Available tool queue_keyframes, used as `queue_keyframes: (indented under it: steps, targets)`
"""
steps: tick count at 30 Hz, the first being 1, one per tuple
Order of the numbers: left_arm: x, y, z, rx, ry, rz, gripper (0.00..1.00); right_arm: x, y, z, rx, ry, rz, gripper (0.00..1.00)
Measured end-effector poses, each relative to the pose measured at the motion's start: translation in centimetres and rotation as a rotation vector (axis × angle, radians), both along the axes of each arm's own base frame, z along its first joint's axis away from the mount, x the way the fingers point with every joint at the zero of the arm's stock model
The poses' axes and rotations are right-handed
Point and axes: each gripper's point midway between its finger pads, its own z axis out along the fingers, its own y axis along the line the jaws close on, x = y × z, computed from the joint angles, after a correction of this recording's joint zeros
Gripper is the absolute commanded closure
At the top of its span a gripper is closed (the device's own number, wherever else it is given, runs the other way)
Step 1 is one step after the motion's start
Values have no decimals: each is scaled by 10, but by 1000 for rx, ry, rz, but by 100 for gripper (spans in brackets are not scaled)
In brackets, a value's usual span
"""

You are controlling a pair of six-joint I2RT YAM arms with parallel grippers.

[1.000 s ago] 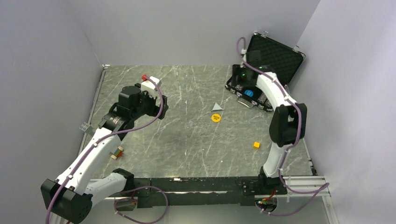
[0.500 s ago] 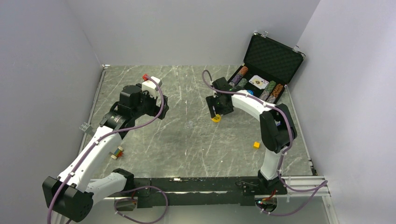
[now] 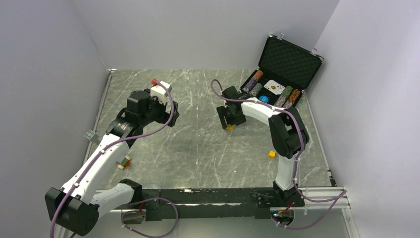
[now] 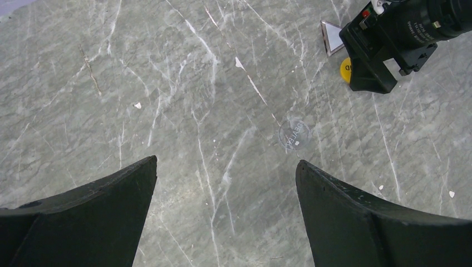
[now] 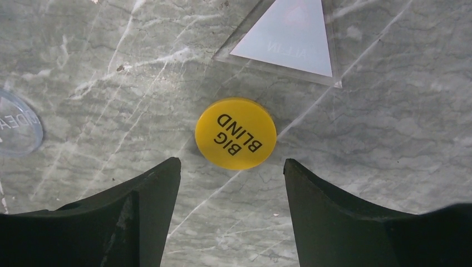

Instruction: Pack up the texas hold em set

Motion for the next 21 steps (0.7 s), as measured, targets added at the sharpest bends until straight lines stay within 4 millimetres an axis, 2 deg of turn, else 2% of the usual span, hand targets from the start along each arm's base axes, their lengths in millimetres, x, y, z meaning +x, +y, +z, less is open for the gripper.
queue_keyframes:
  steps: [21]
  targets:
    - [0, 0, 0, 0, 0, 0, 2, 4, 0, -13, -58, -21, -9, 32]
